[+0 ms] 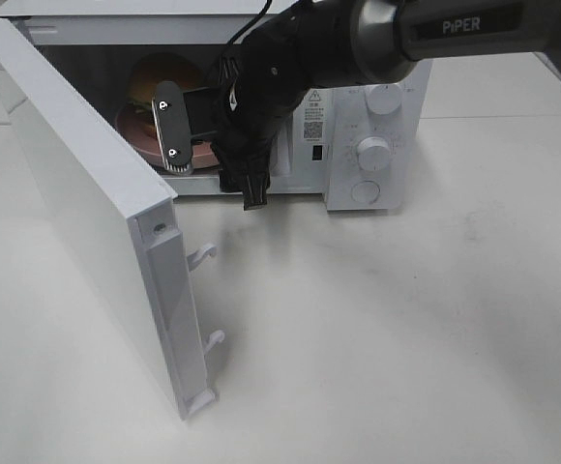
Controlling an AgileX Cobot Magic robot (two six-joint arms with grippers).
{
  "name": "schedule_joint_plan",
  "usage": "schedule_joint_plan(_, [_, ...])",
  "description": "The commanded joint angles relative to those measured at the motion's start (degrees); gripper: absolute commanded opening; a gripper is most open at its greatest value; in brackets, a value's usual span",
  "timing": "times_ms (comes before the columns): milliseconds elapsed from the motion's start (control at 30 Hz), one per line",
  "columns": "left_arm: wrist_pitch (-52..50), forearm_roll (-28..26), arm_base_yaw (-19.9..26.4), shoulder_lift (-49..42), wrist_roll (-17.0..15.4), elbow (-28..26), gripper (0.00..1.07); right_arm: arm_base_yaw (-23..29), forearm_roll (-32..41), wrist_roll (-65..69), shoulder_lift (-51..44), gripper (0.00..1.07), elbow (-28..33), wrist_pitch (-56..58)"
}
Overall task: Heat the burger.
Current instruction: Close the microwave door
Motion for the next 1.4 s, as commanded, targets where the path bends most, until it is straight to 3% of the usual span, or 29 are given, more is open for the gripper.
schedule_joint_plan(33, [-0.6, 0.1, 0.1, -1.1, -0.2, 0.2, 1.00, 0.1, 0.1, 2.2, -3.4, 0.75, 4.0, -3.5])
schedule_joint_plan(1400, [-0.6, 0.1, 0.1, -1.1, -0.2, 0.2, 1.00, -0.7, -3.6, 13.5, -33.3, 0.75, 42.1, -9.1])
